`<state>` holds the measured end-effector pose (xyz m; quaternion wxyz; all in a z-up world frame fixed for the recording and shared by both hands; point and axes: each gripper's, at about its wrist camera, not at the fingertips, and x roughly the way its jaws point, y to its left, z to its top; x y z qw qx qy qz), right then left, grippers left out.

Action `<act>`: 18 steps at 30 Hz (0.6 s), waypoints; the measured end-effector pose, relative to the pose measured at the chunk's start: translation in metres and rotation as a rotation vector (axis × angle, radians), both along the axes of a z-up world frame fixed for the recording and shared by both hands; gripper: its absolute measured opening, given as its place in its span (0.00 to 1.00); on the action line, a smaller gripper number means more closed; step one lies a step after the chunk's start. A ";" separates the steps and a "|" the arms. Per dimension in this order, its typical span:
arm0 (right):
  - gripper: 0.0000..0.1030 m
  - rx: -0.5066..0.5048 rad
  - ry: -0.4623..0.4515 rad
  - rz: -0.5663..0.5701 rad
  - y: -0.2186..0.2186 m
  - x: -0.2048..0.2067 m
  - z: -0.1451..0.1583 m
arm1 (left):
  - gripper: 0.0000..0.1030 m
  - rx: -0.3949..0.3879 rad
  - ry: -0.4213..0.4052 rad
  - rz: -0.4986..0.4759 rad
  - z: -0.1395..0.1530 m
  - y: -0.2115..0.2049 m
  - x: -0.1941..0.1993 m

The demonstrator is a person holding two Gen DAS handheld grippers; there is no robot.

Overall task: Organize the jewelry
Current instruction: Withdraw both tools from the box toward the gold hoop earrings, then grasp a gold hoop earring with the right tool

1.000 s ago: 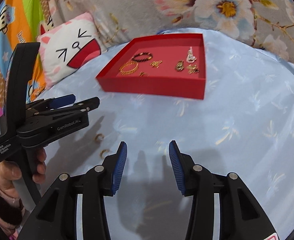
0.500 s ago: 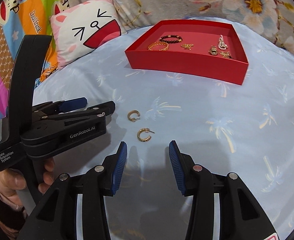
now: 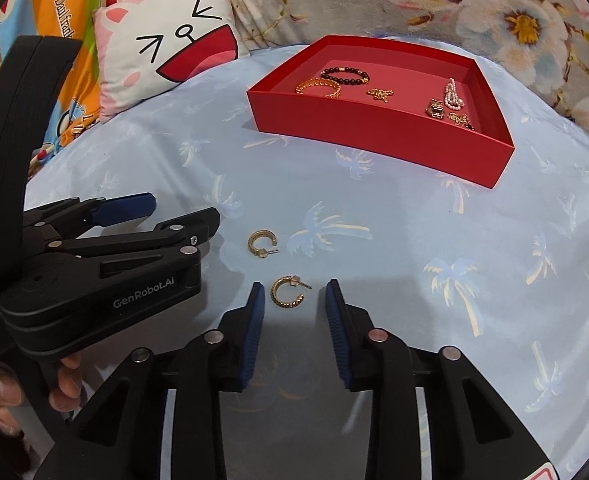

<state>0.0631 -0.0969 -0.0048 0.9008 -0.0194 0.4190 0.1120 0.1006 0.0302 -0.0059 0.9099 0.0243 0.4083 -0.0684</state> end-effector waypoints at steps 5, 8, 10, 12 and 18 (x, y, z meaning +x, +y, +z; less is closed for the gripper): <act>0.14 -0.007 -0.002 -0.002 -0.001 0.000 0.000 | 0.61 0.001 0.001 0.000 -0.001 -0.001 0.000; 0.14 0.001 -0.001 -0.002 -0.002 0.000 0.000 | 0.61 0.001 0.001 -0.001 0.000 -0.001 0.000; 0.14 0.008 0.000 -0.005 -0.004 0.000 0.000 | 0.61 0.001 0.000 -0.003 0.000 -0.001 0.000; 0.14 0.015 0.000 -0.011 -0.006 0.000 -0.001 | 0.61 0.002 0.000 -0.007 -0.001 -0.002 0.000; 0.14 0.034 0.001 -0.046 -0.020 -0.004 -0.001 | 0.61 -0.003 -0.006 -0.041 0.000 -0.009 -0.005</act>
